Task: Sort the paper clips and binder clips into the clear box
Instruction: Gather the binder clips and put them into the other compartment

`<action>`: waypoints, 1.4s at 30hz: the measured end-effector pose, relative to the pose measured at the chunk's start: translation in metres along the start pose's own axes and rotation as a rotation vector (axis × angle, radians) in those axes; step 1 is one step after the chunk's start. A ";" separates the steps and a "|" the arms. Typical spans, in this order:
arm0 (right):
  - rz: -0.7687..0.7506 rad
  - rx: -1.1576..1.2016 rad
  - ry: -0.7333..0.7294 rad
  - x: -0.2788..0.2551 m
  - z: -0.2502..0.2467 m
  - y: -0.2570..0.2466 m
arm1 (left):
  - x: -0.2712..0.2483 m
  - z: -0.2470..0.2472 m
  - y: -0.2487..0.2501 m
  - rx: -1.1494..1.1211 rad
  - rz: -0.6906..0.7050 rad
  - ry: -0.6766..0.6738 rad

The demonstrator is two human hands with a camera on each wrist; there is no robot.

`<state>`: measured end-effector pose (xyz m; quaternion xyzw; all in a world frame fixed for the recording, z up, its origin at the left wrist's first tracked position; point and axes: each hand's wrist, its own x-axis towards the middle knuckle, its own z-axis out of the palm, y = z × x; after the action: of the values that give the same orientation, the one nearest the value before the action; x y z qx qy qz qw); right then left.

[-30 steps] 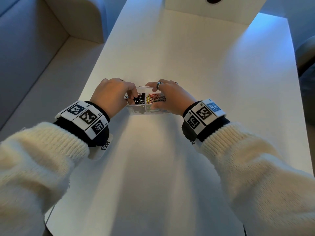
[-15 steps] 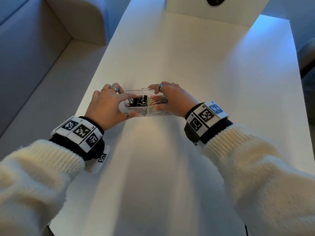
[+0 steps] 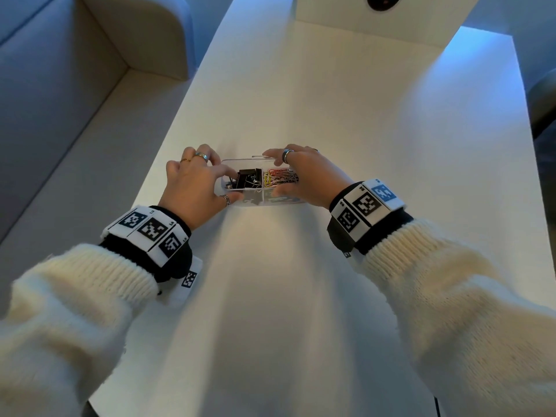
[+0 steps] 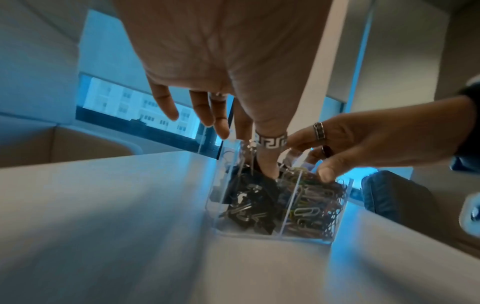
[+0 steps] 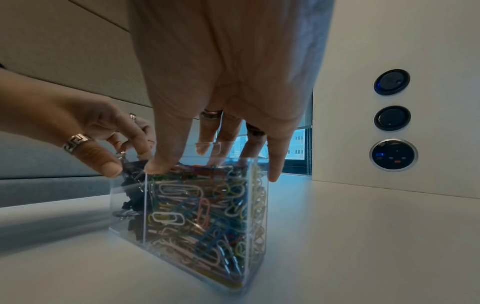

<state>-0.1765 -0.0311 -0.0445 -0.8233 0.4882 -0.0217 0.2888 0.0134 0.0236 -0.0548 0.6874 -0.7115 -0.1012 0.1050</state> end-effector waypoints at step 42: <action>-0.013 -0.016 0.006 0.000 0.001 0.002 | 0.003 -0.007 -0.001 0.055 0.111 0.014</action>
<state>-0.1773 -0.0311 -0.0465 -0.8288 0.4837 -0.0222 0.2803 0.0167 0.0202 -0.0485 0.6502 -0.7503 -0.0706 0.0966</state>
